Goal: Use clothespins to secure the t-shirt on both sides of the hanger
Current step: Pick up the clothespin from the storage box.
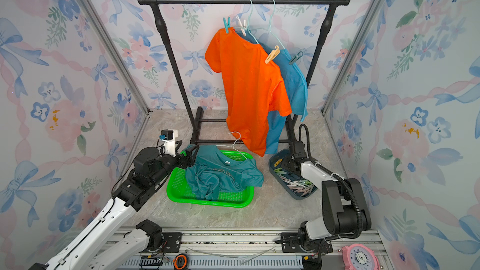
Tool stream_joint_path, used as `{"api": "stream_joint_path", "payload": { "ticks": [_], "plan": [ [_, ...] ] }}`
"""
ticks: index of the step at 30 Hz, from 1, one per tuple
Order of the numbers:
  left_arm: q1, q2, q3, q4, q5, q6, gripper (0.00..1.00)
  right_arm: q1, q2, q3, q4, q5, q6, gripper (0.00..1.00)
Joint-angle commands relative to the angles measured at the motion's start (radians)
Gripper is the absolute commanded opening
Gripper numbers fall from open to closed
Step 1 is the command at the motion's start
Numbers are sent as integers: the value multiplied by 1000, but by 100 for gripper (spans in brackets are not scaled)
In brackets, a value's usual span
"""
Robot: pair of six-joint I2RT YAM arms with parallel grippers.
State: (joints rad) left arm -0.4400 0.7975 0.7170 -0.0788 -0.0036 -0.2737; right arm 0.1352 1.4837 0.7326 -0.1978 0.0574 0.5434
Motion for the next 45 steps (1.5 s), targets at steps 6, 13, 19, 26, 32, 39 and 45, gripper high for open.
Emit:
{"api": "stream_joint_path", "payload": {
  "ticks": [6,13,19,26,32,39,45],
  "plan": [
    [-7,-8,-11,-21,-3,8,87,32,-2,49,-23,-62,-9,47],
    [-8,-10,-10,-20,-2,7,87,8,-32,95,-67,-54,-111,44],
    [-8,-7,-10,-21,1,7,87,-32,29,159,-126,-45,-174,31],
    [-11,-8,-12,-22,-6,10,88,-31,128,184,-123,-3,-184,27],
    [-14,-5,-11,-24,-10,11,87,-32,167,219,-147,14,-163,31],
    [-16,-3,-12,-25,-8,11,88,-29,244,235,-161,4,-135,25],
    [-22,-4,-11,-27,-10,13,88,-22,257,238,-170,11,-130,23]
  ]
}}
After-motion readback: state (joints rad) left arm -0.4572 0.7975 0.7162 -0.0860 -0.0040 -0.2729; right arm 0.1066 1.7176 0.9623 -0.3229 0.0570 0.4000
